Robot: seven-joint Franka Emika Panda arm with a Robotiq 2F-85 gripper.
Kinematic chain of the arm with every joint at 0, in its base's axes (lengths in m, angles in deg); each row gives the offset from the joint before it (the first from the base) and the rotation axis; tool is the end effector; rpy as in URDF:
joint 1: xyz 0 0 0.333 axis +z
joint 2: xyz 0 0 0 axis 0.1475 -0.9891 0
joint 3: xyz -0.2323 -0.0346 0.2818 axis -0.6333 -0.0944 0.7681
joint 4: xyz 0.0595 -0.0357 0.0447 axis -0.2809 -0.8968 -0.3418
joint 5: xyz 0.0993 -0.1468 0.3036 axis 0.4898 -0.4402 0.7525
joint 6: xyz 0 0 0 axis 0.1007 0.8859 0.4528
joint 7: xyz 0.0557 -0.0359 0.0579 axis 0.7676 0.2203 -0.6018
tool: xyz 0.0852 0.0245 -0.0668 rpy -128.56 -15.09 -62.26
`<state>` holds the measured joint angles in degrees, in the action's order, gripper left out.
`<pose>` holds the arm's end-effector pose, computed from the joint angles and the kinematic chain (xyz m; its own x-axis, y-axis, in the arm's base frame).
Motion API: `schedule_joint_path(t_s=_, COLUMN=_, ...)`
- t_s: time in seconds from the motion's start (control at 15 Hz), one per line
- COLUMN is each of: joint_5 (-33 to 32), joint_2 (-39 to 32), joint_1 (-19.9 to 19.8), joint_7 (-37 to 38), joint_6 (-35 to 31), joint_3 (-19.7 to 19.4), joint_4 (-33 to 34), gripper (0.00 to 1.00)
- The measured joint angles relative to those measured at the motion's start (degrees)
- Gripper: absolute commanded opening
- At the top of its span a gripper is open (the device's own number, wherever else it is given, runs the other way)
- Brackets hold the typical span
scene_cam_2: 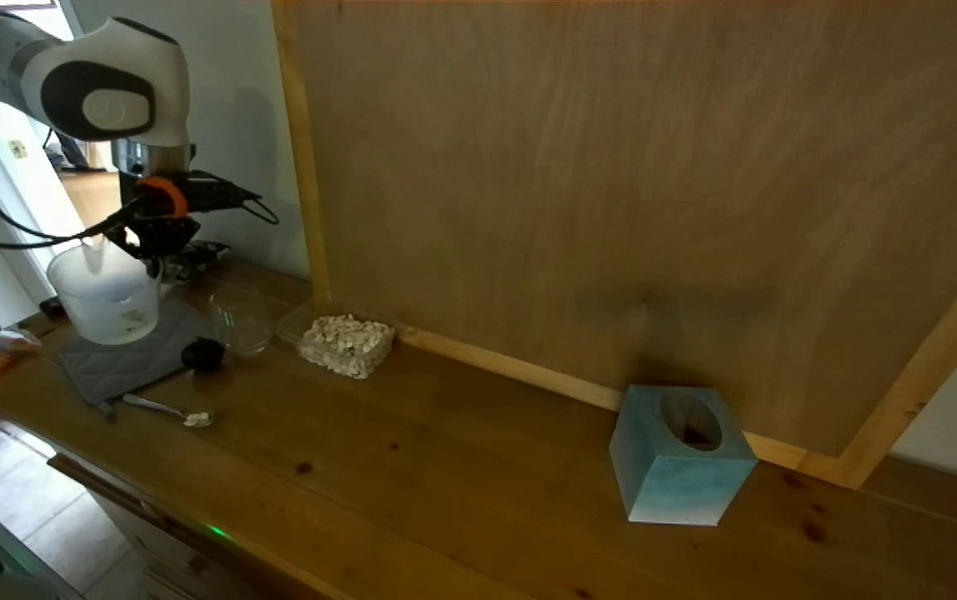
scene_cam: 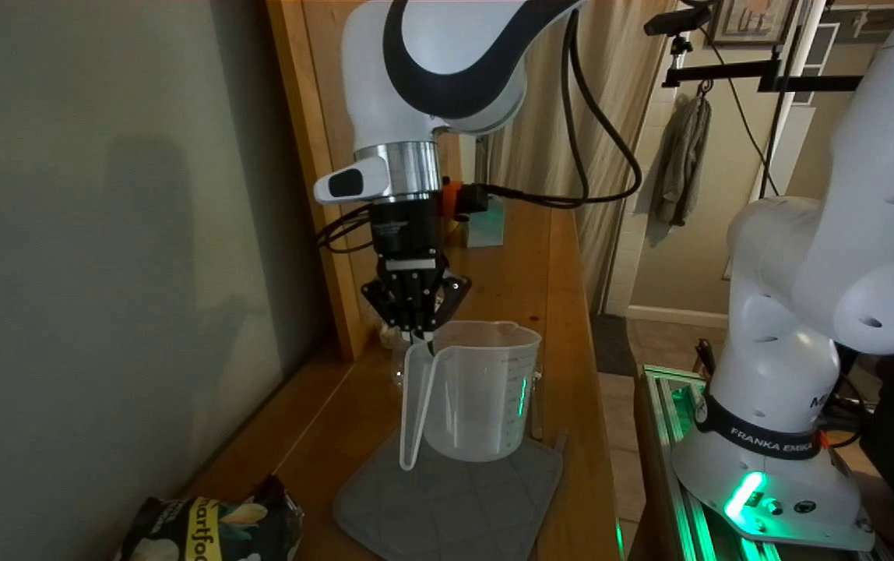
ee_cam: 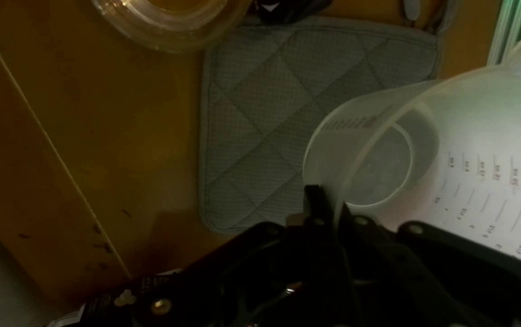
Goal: Pour the contents of the plastic jar into the glass cup
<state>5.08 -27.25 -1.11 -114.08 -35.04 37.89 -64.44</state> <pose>0.3873 0.1106 0.4655 0.1589 0.9699 0.1844 0.9701 -0.1186 -0.2119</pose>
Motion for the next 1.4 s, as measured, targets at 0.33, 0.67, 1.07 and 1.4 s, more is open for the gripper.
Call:
schedule_joint_path(t_s=0.33, joint_5=0.0, joint_2=-3.2, joint_1=0.4, joint_7=-0.1, joint_6=-0.9, joint_3=0.0, joint_4=-0.3, gripper=0.01)
schedule_joint_path(t_s=0.67, joint_5=-0.3, joint_2=-6.4, joint_1=1.5, joint_7=0.1, joint_6=-4.5, joint_3=1.3, joint_4=-0.7, gripper=0.29)
schedule_joint_path(t_s=1.07, joint_5=-0.8, joint_2=-6.2, joint_1=3.2, joint_7=1.3, joint_6=-5.0, joint_3=3.4, joint_4=-0.7, gripper=0.61)
schedule_joint_path(t_s=1.4, joint_5=-1.3, joint_2=-4.2, joint_1=5.8, joint_7=5.2, joint_6=-4.5, joint_3=6.0, joint_4=-0.3, gripper=0.95)
